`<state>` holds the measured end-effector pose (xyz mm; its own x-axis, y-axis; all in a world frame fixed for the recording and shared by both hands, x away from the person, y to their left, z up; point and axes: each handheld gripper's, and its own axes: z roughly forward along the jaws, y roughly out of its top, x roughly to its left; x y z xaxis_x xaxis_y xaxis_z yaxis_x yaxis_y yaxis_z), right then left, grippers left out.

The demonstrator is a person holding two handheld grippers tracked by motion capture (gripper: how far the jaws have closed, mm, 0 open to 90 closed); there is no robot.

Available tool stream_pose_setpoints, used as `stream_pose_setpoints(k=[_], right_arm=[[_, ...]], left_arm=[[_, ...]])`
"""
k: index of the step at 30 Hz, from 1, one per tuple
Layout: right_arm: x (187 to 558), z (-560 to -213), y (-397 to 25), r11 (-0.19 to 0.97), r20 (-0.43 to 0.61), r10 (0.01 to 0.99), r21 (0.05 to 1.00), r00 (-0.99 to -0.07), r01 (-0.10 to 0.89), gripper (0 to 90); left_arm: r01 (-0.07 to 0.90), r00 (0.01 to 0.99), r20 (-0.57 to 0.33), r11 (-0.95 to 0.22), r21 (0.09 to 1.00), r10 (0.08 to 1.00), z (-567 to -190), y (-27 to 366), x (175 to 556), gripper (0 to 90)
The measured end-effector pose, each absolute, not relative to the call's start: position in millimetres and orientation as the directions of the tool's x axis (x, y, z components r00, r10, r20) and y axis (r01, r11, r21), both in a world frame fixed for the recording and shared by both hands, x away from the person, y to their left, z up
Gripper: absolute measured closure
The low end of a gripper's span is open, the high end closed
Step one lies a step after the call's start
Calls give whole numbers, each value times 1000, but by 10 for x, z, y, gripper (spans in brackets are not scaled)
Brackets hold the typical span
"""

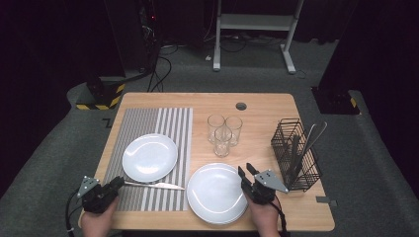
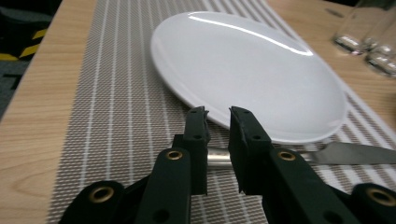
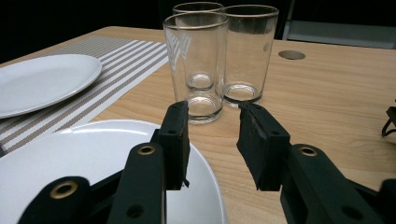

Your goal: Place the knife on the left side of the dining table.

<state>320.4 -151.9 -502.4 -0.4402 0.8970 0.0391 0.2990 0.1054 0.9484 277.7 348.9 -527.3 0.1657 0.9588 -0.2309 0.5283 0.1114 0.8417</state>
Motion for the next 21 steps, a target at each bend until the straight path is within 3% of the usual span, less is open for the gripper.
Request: stream_pose_setpoints(k=[7,21], right_arm=[[3205,-5030,-1511,106,39,896,948,-442,300,630],[3197,-5033,-1511,108,40,895,947,-444,303,630]], left_arm=[[577,137,-198,85,813,970,-5261,3495,2907,823],[627,149,-158,30,778,976,-5288,3400,3009,790]])
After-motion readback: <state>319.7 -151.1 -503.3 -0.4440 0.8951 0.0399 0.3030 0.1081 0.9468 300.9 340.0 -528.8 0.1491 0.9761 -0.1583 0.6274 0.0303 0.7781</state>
